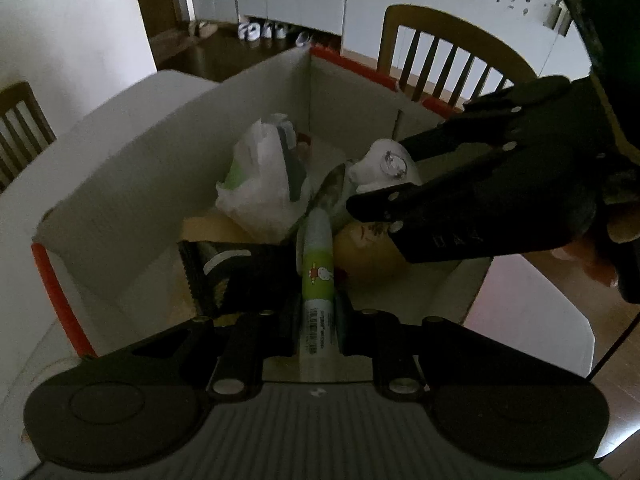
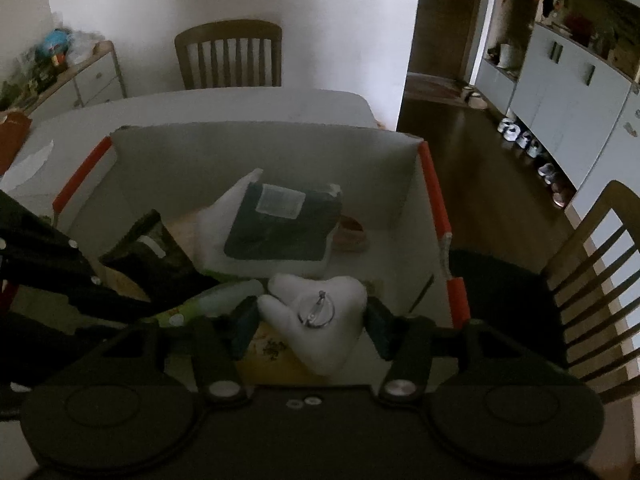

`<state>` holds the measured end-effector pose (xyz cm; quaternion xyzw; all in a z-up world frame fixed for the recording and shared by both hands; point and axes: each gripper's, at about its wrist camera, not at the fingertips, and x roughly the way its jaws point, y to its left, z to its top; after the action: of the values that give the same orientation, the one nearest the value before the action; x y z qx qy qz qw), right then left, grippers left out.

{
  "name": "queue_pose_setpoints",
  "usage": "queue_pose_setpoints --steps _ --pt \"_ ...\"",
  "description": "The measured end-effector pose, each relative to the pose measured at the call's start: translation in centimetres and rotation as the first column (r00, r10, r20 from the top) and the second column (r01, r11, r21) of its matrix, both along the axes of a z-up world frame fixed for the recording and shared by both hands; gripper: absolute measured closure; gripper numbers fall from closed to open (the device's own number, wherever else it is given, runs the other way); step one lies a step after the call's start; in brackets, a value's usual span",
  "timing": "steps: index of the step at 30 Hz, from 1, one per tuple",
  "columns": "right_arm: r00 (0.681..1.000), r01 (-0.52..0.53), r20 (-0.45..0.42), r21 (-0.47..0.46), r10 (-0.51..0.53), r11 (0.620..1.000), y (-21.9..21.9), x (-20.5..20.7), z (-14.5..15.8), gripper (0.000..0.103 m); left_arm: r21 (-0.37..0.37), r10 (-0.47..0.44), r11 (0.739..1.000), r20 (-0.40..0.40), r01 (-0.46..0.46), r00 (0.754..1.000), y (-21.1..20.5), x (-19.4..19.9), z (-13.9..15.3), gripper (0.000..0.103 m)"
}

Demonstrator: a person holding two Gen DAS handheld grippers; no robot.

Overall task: Organize objects
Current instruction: 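Open the right tool to drop the plush toy while the left tool releases the glue stick in the box, then move both tools out of the box back over the table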

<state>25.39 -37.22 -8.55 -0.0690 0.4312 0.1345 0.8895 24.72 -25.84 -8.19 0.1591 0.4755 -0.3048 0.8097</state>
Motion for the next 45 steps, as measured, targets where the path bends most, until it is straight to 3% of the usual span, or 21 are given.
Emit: queue_pose_setpoints --steps 6,14,17,18,20,34,45 --pt "1.0 -0.022 0.004 -0.001 0.022 1.0 -0.1 0.0 0.5 0.04 -0.027 0.042 0.999 -0.045 -0.043 0.998 0.4 0.6 -0.1 0.086" --pt "1.0 -0.018 0.012 0.018 0.018 1.0 -0.6 -0.8 1.4 0.035 -0.05 0.092 0.994 -0.032 -0.094 0.995 1.2 0.0 0.0 0.082" --pt "1.0 -0.016 0.019 0.028 0.015 0.999 -0.8 -1.4 1.9 0.035 -0.059 0.126 0.99 -0.026 -0.128 0.992 1.6 -0.1 0.2 0.07" --pt "1.0 -0.014 0.021 0.03 0.014 0.999 -0.9 -1.6 2.1 0.035 -0.071 0.135 0.988 -0.032 -0.137 0.99 1.9 -0.1 0.3 0.056" --pt "1.0 -0.013 0.027 0.036 0.012 0.999 -0.9 -2.0 2.5 0.035 -0.089 0.141 0.986 -0.03 -0.143 0.99 2.1 -0.3 0.4 0.039" --pt "0.997 -0.004 0.071 0.102 -0.003 0.995 -0.1 -5.2 5.7 0.024 -0.186 0.153 0.973 0.071 -0.138 0.986 3.4 -4.1 3.0 0.037" --pt "0.993 0.002 0.117 0.163 -0.022 0.987 2.5 -7.8 7.9 0.009 -0.269 0.178 0.953 0.135 -0.137 0.975 7.7 -7.3 6.2 0.026"
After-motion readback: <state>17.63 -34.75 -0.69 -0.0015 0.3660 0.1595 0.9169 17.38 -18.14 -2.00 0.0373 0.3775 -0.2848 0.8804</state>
